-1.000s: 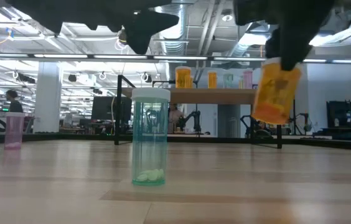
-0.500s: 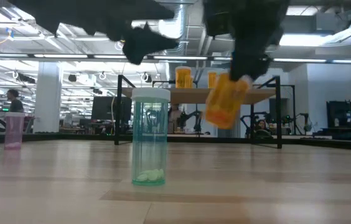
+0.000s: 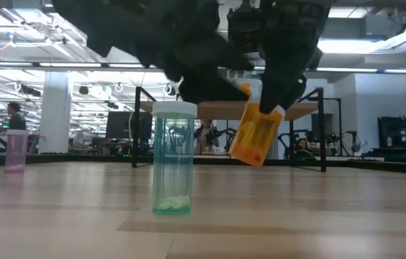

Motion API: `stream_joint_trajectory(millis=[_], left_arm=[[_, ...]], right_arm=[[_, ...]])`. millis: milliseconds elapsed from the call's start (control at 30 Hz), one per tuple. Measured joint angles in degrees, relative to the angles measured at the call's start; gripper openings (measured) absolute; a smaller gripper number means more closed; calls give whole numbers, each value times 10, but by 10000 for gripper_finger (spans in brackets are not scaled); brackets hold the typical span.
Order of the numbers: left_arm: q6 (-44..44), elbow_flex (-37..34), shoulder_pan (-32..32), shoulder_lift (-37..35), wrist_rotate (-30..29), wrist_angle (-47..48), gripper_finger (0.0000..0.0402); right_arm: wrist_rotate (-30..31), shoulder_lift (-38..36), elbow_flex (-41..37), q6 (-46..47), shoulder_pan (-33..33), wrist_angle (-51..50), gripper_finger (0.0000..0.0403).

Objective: Pick and place medicine bottles onto shelf by color
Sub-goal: Put the big orange pill bottle on the shelf

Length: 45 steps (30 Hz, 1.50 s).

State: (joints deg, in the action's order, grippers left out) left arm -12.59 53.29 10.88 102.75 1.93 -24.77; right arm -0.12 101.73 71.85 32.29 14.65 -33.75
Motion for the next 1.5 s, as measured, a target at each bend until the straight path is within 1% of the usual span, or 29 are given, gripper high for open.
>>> stream_joint_trajectory(millis=[67, 133, 233, 733, 900, 1200, 1333, 1500], left_arm=[[6, 10, -4, 6, 2, 26, 323], [9, 19, -6, 21, 3, 15, 330], [19, 26, -6, 24, 10, 16, 334], [37, 26, -6, 34, 8, 23, 328], [38, 26, -6, 34, 19, 23, 300], [38, 26, -6, 34, 51, 22, 219], [38, 26, -6, 34, 56, 22, 182], [38, 26, -6, 34, 56, 23, 154]], right_arm=[[0, 0, 0, 0, 1, 3, 229], [0, -2, 0, 0, 6, 3, 229], [-1, -3, 0, 0, 8, 12, 230], [-2, -3, 0, -7, 23, 30, 229], [-3, -3, 0, -8, 25, 32, 230], [-4, -3, 0, -11, 26, 41, 230], [-5, -3, 0, -12, 26, 42, 230], [-6, -3, 0, -15, 26, 40, 230]])
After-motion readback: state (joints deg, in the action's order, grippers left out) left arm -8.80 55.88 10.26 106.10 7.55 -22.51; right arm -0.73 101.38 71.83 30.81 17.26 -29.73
